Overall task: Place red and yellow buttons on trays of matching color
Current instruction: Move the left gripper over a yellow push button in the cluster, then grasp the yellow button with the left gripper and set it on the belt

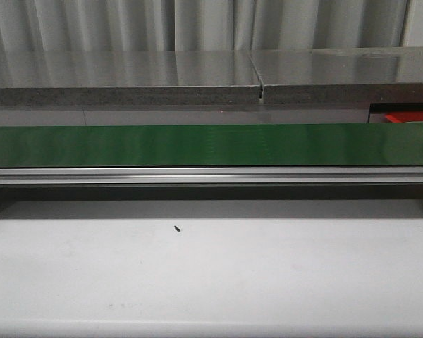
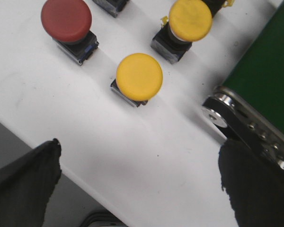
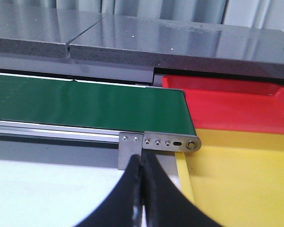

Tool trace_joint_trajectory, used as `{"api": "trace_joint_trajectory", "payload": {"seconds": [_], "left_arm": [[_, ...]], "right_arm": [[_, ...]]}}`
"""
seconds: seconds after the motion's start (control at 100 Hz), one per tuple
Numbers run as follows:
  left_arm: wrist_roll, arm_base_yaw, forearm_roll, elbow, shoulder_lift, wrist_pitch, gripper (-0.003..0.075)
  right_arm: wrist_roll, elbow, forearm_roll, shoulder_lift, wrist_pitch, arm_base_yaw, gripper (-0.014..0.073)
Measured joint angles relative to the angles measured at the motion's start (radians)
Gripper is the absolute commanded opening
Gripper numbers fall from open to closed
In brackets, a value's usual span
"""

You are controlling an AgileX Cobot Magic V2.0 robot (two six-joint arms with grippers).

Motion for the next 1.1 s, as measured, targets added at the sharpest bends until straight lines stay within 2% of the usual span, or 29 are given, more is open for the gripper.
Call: {"api": "trace_joint_trajectory", "payload": {"seconds": [0.26, 0.79, 0.91, 1.1], "left_arm": [[0.000, 0.002, 0.000, -0.081, 0.163, 0.000, 0.0631], [0.000, 0.008, -0.002, -0.189, 0.349, -0.002, 0.0615], [0.000, 0.008, -0.002, -0.189, 0.361, -0.002, 0.0509], [0.000, 0.008, -0.002, -0.189, 0.374, -0.002, 0.0202]], "right_arm": [[0.000, 0.000, 0.000, 0.000, 0.000, 0.000, -0.0099], [0.000, 0.000, 0.000, 0.000, 0.000, 0.000, -0.0099], [0.000, 0.000, 0.000, 0.000, 0.000, 0.000, -0.0099], [0.000, 0.000, 0.000, 0.000, 0.000, 0.000, -0.0099]]}}
